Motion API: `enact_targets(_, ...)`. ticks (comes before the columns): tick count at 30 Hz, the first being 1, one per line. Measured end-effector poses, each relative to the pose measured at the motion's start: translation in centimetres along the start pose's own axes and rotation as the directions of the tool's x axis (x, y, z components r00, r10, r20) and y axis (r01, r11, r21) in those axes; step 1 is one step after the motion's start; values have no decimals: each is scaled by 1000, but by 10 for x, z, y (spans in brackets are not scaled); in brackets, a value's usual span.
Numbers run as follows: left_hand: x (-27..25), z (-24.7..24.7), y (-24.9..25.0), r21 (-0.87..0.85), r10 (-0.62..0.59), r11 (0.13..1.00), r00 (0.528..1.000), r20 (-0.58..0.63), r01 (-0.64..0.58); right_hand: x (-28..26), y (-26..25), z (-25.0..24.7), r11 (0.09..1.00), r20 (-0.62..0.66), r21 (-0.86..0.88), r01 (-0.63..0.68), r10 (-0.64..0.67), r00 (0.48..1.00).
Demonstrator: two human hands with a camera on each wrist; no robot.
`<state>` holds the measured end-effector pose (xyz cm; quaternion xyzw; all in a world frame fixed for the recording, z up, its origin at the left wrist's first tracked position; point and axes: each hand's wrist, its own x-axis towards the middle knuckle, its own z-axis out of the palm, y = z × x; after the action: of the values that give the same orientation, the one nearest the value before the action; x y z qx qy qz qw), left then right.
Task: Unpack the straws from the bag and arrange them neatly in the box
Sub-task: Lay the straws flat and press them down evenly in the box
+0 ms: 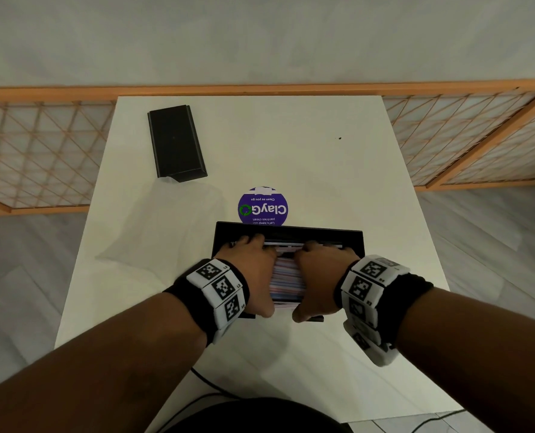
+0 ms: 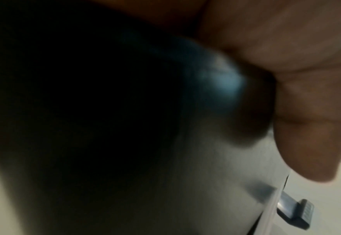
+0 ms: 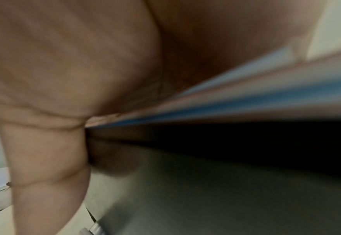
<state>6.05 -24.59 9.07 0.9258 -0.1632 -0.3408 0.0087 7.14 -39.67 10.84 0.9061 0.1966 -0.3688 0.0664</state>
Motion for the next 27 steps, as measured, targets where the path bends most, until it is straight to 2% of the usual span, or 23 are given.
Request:
enact_targets(7,-3,0,2,-44,14,999,999,-34,-16,-3,-2,5,1000,-47,22,7,-6,999)
enact_targets(10,-4,1,3,-76,12,997,999,-47,-15,0,-3,7,998,-21,62,7,-6,1000)
enact_targets(13,-7,3,2,-29,5,1000,997,-73,-7,1,-2,8,997,1,80,-10,9,1000)
enact_targets(17,-6,4,1,-15,14,1000,999,-48,-14,1,-4,9,999,-68,34,-21,23,997)
enact_targets(22,-5,7,1,-52,7,999,998,-68,-10,6,-3,12,995,7,98,-5,5,1000)
enact_targets(27,-5,8,0,-55,-3,998,997,-73,-1,5,-3,12,997,-23,76,-25,27,999)
